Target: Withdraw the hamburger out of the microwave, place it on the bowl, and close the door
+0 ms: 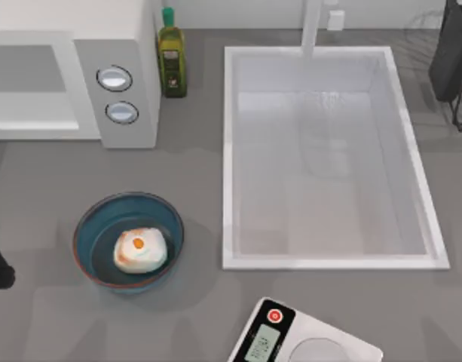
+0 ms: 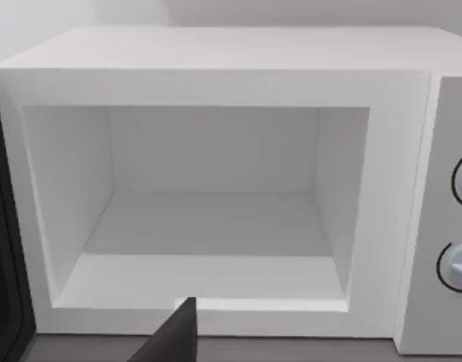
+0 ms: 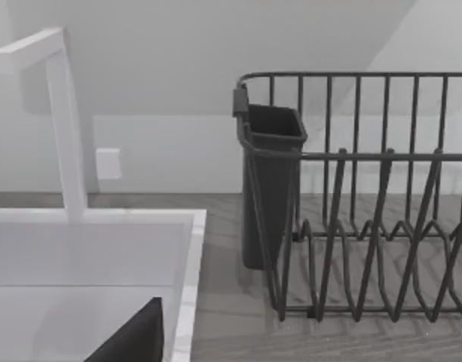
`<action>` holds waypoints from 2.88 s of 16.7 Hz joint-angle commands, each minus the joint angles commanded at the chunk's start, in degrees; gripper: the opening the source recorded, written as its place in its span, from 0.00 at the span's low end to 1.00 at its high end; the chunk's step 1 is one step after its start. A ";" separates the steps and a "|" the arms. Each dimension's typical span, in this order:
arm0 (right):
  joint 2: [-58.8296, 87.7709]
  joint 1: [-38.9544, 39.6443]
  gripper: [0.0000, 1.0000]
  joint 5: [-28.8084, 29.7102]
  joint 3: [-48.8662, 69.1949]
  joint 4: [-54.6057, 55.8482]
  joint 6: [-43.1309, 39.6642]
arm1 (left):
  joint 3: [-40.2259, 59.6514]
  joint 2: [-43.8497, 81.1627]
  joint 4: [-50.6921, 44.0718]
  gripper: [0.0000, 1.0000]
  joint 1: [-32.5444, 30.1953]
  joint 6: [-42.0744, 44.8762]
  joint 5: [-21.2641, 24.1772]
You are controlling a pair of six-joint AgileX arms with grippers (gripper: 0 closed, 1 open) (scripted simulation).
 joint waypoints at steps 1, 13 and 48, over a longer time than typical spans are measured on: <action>0.00 0.00 1.00 0.00 0.00 0.00 0.00 | 0.00 0.00 0.00 0.62 0.00 0.00 0.00; 0.00 0.00 1.00 0.00 0.00 0.00 0.00 | 0.00 0.00 0.00 0.00 0.00 0.00 0.00; 0.00 0.00 1.00 0.00 0.00 0.00 0.00 | 1.55 -7.65 -8.69 0.00 -41.40 -0.01 -41.74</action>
